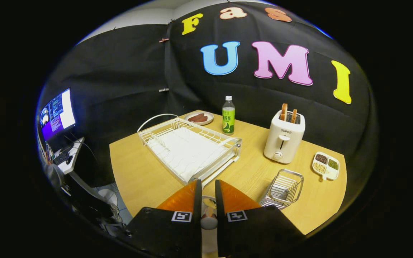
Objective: Take the plate from the dish rack, then take the spoon from the basket and place it into the plate.
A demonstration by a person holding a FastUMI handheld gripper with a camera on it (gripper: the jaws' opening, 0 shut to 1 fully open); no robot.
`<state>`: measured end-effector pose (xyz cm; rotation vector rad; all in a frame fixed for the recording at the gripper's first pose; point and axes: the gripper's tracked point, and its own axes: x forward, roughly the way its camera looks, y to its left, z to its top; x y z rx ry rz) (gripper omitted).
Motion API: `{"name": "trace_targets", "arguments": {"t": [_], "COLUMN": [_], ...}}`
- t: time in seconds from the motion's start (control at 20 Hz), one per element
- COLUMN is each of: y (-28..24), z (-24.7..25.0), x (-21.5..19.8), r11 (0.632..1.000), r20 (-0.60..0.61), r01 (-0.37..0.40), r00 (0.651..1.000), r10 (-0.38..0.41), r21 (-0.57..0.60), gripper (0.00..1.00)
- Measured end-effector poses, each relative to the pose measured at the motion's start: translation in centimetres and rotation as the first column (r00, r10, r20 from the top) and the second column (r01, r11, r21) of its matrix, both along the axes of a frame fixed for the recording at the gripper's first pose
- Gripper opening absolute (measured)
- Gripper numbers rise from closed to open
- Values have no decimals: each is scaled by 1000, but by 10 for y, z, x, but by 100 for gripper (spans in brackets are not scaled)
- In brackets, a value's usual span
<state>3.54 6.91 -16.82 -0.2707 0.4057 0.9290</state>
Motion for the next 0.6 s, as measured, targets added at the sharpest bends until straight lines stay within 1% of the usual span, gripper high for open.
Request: {"name": "trace_targets", "arguments": {"t": [0.15, 0.45, 0.6], "y": [3, -1, -7], "z": [-23, -38, -49], "x": [-3, -10, -14], "r11": [999, 995, 993], "r20": [-23, -7, -38], "r01": [-17, -42, -40], "r00": [1000, 999, 999], "r10": [16, 41, 36], "r21": [-51, -92, -115], "gripper": [21, 21, 22]}}
